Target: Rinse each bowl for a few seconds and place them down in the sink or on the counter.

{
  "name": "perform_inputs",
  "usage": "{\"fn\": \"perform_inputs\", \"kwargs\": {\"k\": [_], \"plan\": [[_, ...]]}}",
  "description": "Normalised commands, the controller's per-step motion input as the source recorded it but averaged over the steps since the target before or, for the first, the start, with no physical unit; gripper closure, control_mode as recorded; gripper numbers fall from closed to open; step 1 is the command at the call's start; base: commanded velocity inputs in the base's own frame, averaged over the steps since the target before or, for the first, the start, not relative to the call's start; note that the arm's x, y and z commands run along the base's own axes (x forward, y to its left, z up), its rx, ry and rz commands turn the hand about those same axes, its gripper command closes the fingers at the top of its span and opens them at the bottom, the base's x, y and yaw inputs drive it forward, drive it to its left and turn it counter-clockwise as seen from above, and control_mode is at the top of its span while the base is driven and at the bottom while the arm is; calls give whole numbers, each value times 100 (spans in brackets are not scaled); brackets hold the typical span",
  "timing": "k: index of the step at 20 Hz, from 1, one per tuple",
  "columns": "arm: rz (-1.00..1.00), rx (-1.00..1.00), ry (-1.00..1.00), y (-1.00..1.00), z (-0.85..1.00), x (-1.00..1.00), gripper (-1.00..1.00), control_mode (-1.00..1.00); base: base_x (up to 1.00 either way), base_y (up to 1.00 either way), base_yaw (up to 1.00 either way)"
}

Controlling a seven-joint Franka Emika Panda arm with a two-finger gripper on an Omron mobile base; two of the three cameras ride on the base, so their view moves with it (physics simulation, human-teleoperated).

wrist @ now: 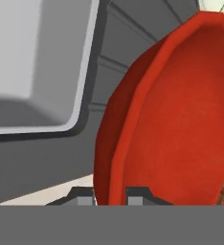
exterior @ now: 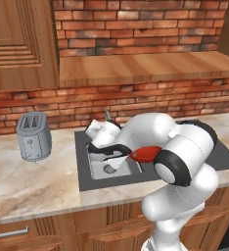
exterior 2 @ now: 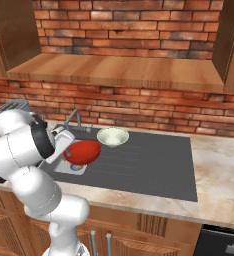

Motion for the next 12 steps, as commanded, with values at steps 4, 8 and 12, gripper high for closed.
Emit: {"fn": "perform_inputs", "kwargs": {"k": [4,8,12], "plan": [[-3,2,0,-38,1,0,100,-100,0,0,0],[0,5,1,-47,0,0,100,-100,0,0,0],[1,9,4,-47,0,0,100,-100,0,0,0]]}}
